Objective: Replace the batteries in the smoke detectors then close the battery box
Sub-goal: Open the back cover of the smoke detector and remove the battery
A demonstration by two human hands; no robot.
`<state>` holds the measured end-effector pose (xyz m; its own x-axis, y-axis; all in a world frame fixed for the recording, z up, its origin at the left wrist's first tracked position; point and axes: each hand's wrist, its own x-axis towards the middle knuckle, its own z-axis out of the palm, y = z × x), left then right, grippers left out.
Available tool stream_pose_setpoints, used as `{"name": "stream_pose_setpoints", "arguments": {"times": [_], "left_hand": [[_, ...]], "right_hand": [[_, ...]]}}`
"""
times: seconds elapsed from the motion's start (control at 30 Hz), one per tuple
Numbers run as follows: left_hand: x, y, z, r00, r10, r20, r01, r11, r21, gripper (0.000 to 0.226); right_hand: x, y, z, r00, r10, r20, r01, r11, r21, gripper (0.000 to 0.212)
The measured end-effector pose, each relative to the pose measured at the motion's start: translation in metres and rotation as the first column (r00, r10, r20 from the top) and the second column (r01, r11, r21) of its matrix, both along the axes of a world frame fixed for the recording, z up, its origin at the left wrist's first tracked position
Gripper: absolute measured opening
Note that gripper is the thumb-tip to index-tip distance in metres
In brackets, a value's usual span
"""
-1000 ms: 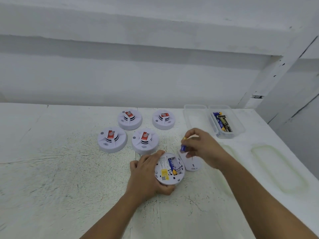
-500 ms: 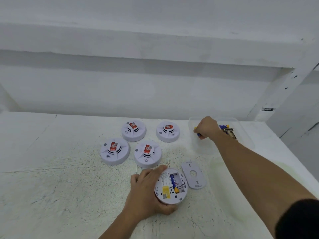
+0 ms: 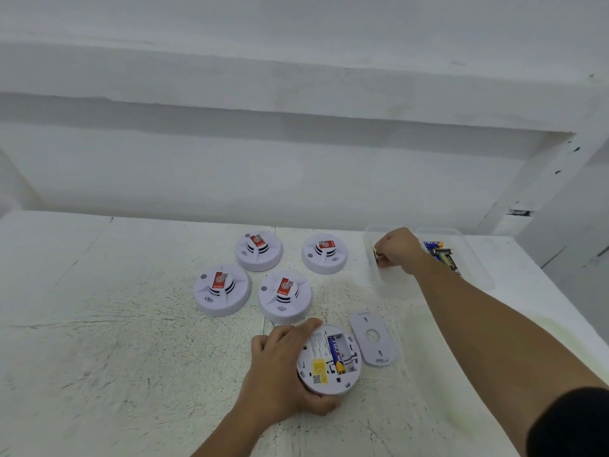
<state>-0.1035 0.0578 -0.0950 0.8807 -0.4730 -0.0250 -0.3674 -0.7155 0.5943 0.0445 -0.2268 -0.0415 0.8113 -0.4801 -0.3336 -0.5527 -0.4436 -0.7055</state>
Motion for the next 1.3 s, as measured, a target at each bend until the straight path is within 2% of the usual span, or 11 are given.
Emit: {"name": "stream_pose_setpoints", "arguments": {"times": [0.07,0.17,0.37,0.43,0.53,0.73,0.83,0.97,1.07,1.23,1.3], "left_hand": [[0.001,0.000,0.000,1.000,-0.007,-0.003,0.007,1.000,0.003,0.110],[0.002,0.000,-0.002,1.000,-0.011,0.003,0.011,1.000,0.010,0.113],[0.000,0.001,0.004,0.998,-0.051,0.039,0.052,0.998,-0.022,0.110],[0.000,0.001,0.004,0.998,-0.046,0.047,0.048,0.998,-0.030,0.111],[0.000,0.002,0.005,0.997,-0.064,0.052,0.065,0.998,-0.009,0.110],[-0.001,0.001,0.004,0.996,-0.054,0.070,0.057,0.998,-0.032,0.112],[-0.001,0.001,0.003,0.996,-0.046,0.072,0.050,0.997,-0.051,0.112],[0.000,0.000,0.003,0.995,-0.057,0.084,0.060,0.998,-0.032,0.113],[-0.001,0.000,0.002,0.995,-0.058,0.087,0.062,0.997,-0.041,0.113],[-0.001,0.000,-0.002,0.993,-0.040,0.107,0.047,0.997,-0.061,0.111],[-0.001,-0.001,-0.001,0.994,-0.053,0.096,0.057,0.998,-0.037,0.112]], "right_hand": [[-0.006,-0.003,0.005,0.999,-0.033,0.034,0.032,0.999,0.035,0.024],[-0.022,-0.004,0.019,0.990,-0.052,0.128,0.042,0.996,0.075,0.012],[-0.071,0.011,0.046,0.924,0.038,0.381,0.020,0.989,-0.149,0.014],[-0.095,0.028,0.053,0.906,0.123,0.405,-0.062,0.985,-0.160,0.011],[-0.129,0.054,0.053,0.894,0.329,0.306,-0.286,0.942,-0.178,0.008],[-0.174,0.091,0.028,0.758,0.648,0.079,-0.613,0.748,-0.255,0.014],[-0.182,0.094,0.017,0.628,0.778,0.023,-0.709,0.584,-0.396,0.021],[-0.183,0.091,0.014,0.503,0.864,-0.027,-0.735,0.411,-0.540,0.025],[-0.181,0.092,0.015,0.361,0.924,-0.127,-0.753,0.208,-0.625,0.025],[-0.179,0.093,0.021,0.291,0.923,-0.253,-0.732,0.044,-0.680,0.027],[-0.177,0.093,0.019,0.280,0.917,-0.285,-0.732,0.012,-0.681,0.024]]}}
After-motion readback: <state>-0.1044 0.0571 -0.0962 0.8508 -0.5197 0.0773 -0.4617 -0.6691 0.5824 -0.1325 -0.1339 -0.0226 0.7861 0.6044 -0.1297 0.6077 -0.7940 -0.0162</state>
